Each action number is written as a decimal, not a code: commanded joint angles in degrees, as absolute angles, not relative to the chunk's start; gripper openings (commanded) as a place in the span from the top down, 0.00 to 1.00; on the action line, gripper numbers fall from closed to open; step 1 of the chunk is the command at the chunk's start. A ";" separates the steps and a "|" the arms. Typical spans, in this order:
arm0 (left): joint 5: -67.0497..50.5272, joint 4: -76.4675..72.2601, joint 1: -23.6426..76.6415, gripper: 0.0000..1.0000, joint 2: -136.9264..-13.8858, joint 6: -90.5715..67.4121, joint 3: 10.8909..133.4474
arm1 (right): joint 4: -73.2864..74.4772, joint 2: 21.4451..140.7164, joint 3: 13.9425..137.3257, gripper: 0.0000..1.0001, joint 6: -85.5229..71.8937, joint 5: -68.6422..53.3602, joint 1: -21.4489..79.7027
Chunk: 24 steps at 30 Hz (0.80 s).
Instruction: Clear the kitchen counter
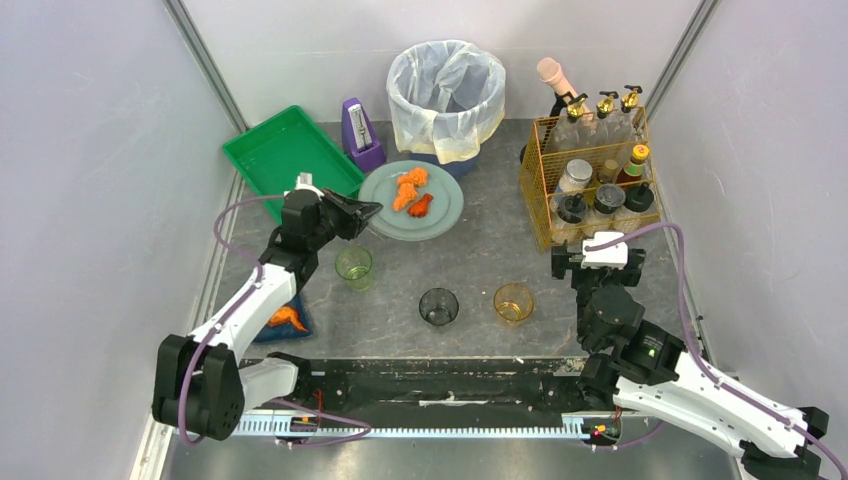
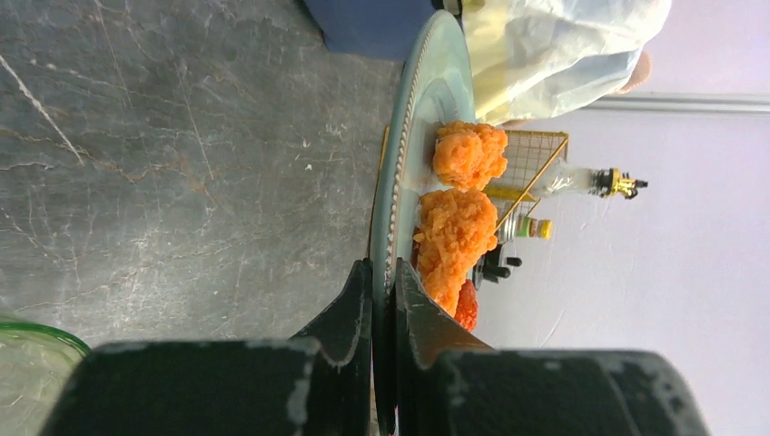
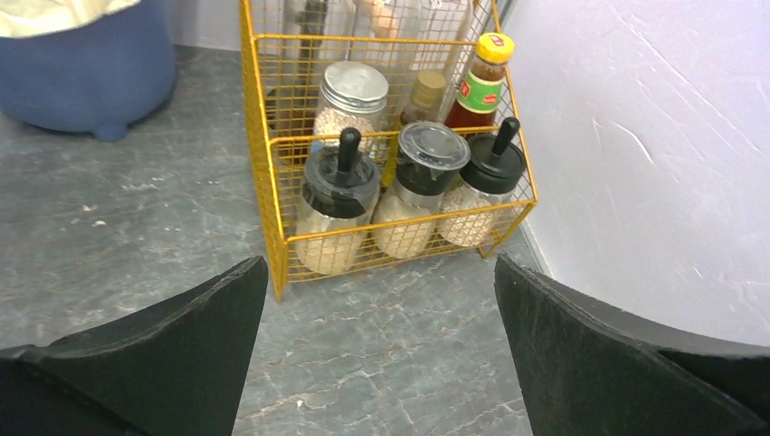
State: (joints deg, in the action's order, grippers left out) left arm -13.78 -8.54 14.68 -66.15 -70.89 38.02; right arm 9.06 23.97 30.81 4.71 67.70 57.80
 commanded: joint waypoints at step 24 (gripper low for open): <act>-11.74 3.65 10.37 0.98 -84.62 -65.59 90.99 | 3.23 21.31 26.28 0.02 8.00 71.19 57.96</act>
State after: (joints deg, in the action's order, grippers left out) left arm -12.56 11.62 11.00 -81.41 -66.22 79.83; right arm 5.21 21.06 27.00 7.51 70.76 57.80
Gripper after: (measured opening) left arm 0.117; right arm 0.979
